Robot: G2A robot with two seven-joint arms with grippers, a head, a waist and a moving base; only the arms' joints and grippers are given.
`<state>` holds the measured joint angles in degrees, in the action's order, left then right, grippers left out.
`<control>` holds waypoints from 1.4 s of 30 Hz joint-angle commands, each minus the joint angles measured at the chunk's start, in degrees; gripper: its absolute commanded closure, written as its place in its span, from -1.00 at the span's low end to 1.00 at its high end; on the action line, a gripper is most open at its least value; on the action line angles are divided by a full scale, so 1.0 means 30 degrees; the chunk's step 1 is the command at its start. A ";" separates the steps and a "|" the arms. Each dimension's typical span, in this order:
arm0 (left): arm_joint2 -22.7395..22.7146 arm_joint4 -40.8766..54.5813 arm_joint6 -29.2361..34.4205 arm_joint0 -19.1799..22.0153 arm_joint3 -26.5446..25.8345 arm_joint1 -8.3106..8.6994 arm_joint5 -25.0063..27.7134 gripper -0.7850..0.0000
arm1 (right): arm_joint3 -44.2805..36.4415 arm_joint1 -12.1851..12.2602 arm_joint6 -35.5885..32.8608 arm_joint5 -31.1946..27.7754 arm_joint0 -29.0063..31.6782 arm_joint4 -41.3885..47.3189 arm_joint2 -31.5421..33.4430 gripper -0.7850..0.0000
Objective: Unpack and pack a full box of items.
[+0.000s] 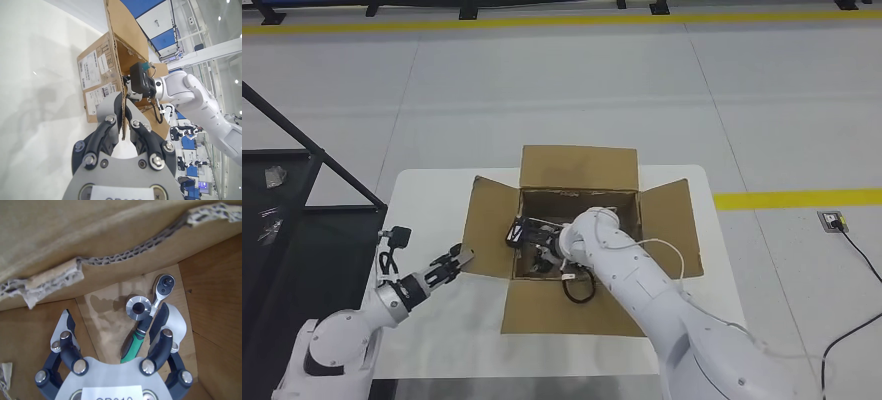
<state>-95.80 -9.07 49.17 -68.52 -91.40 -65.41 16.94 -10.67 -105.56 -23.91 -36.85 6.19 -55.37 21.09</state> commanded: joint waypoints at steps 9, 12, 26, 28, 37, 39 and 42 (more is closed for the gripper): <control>0.0948 -0.0704 0.1377 0.1647 0.1198 0.0278 0.0282 1.00 | 0.0484 -0.0061 -0.0364 0.2289 -0.0105 0.0242 0.0454 -1.00; 0.1084 -0.0603 0.1718 0.1950 0.1515 0.0363 0.0456 1.00 | 0.0542 -0.0024 -0.0552 0.2116 -0.0172 0.0201 0.0524 -1.00; 0.1908 -0.0088 0.2642 0.2768 0.2463 0.0677 0.1024 1.00 | 0.0676 0.0242 -0.0272 0.1078 -0.0005 0.0016 0.0826 -1.00; 0.2076 -0.0028 0.2799 0.2904 0.2596 0.0715 0.1060 1.00 | 0.0689 0.0263 -0.0399 0.1284 -0.0043 -0.0036 0.0863 -1.00; 0.2455 0.0008 0.2908 0.3271 0.2924 0.0811 0.1101 1.00 | 0.0755 0.0356 -0.0571 0.1200 -0.0062 -0.0023 0.1013 -0.62; 0.2455 0.0008 0.2908 0.3271 0.2924 0.0811 0.1101 1.00 | 0.0755 0.0356 -0.0571 0.1200 -0.0062 -0.0023 0.1013 0.01; 0.2455 0.0008 0.2908 0.3271 0.2924 0.0811 0.1101 1.00 | 0.0755 0.0356 -0.0571 0.1200 -0.0062 -0.0023 0.1013 0.23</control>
<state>-88.41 -9.05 57.89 -58.69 -82.61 -62.97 20.25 -8.40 -104.48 -25.62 -33.27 6.00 -55.43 24.14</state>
